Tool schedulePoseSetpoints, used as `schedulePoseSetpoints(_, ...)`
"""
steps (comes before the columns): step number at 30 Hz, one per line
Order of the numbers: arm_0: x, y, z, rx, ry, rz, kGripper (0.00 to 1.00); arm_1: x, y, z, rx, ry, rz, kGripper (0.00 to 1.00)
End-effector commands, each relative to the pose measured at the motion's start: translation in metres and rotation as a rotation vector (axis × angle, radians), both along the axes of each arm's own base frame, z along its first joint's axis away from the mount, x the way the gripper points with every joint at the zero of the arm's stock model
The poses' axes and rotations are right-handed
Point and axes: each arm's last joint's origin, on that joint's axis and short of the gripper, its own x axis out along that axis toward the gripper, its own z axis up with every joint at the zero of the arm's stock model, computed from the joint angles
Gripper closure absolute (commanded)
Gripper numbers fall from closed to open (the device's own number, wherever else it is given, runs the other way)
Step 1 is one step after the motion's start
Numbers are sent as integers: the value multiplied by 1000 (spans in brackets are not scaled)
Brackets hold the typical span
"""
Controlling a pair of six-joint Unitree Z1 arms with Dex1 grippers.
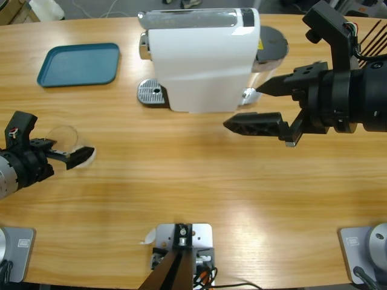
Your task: Pour coffee
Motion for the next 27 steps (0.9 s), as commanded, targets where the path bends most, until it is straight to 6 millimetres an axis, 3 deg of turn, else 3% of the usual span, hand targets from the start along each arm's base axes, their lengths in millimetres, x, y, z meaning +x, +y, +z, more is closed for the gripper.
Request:
schedulePoseSetpoints(1,-2,2,-11,27,5,38,5,-10,-9,-1,5,-3,-8,0)
schedulePoseSetpoints(2,-2,2,-12,22,7,47,20,-13,-12,-1,4,-1,-9,0)
schedulePoseSetpoints(5,-2,2,-13,21,12,56,213,-18,-20,-2,-4,2,-12,0)
schedulePoseSetpoints(7,-4,2,-12,17,10,48,572,-18,-20,-3,-6,4,-12,0)
schedulePoseSetpoints(11,-6,0,-12,20,11,32,716,-17,-18,0,2,-1,-13,0)
schedulePoseSetpoints(17,-6,1,4,-4,-50,-22,740,-20,-23,-9,-4,10,-29,0)
schedulePoseSetpoints(23,26,1,24,78,-87,-210,731,-15,-18,-17,13,2,-43,0)
schedulePoseSetpoints(27,44,13,46,-74,-103,-391,740,-14,-16,-19,9,4,-44,0)
